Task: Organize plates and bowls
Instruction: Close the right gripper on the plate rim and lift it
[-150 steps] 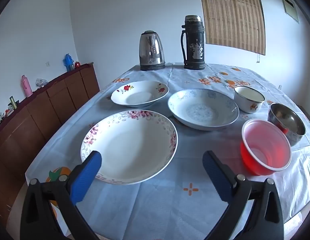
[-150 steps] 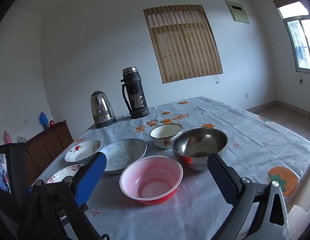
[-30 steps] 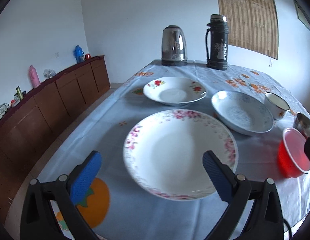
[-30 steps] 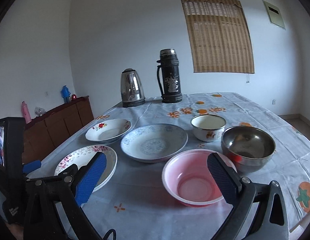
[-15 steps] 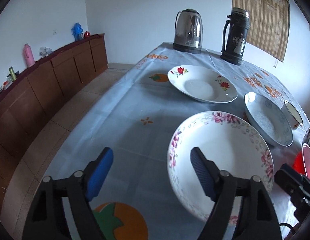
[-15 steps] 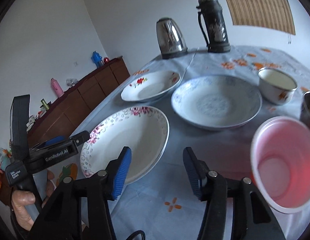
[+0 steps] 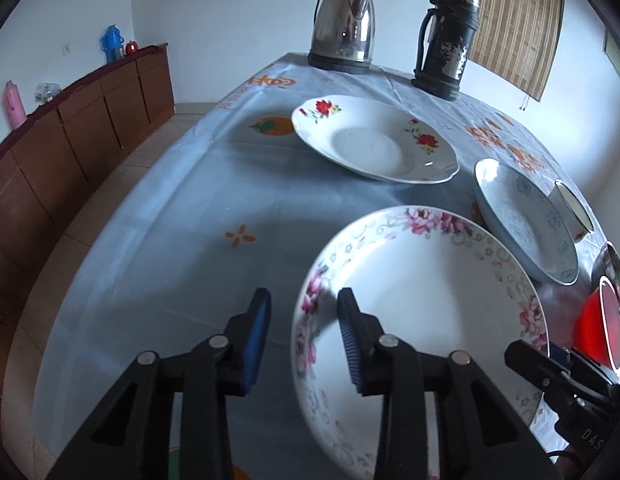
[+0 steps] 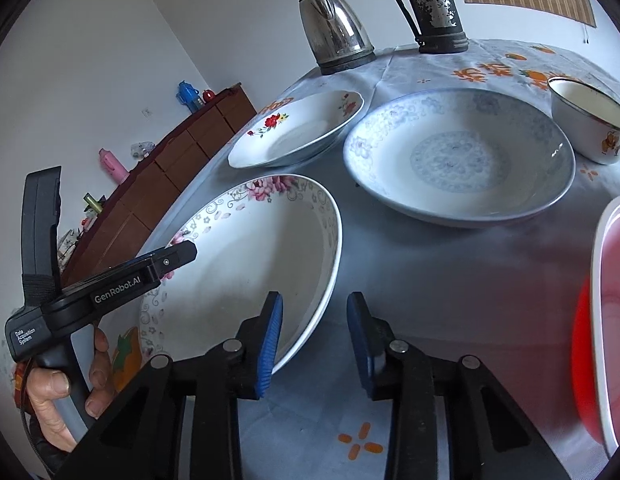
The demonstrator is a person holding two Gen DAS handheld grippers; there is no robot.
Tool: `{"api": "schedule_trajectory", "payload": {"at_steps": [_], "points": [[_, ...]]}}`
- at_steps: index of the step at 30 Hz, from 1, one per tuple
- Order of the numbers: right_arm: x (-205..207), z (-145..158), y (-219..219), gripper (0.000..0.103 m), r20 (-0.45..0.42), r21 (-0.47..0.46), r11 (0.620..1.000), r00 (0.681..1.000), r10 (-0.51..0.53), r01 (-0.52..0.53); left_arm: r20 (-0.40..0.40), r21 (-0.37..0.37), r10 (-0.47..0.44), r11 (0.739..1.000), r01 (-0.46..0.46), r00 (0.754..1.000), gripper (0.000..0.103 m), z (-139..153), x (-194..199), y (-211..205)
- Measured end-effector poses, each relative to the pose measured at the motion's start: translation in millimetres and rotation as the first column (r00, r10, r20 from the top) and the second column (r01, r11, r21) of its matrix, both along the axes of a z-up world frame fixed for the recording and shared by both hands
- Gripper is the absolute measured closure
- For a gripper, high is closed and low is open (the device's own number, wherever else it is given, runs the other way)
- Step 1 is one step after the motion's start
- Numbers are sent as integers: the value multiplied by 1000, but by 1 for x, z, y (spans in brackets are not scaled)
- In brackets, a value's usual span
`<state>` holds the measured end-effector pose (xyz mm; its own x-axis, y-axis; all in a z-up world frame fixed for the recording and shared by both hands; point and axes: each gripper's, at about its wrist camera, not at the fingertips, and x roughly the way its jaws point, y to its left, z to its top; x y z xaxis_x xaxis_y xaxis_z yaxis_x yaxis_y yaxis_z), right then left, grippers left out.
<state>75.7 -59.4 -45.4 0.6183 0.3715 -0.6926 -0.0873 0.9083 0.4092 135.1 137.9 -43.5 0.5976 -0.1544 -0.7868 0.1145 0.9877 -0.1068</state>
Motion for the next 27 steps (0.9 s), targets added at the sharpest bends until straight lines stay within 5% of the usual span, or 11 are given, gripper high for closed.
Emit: {"api": "schedule_trajectory", "payload": {"at_steps": [3,15,27], "points": [[6,-2,3,76,-8,1,1000,1000,18,-18,2,-4,-16,1000,16,1000,77,0,0,-3],[12,-4,6,77,15,-39,999,1000,14,-14,41,34,-17,999,16,999,76,-1,-8,-11],[1,6,2,78,60,-51,999,998,15,-12,75,-7,-4,1000,5,997,76,16,-19,-13]]}}
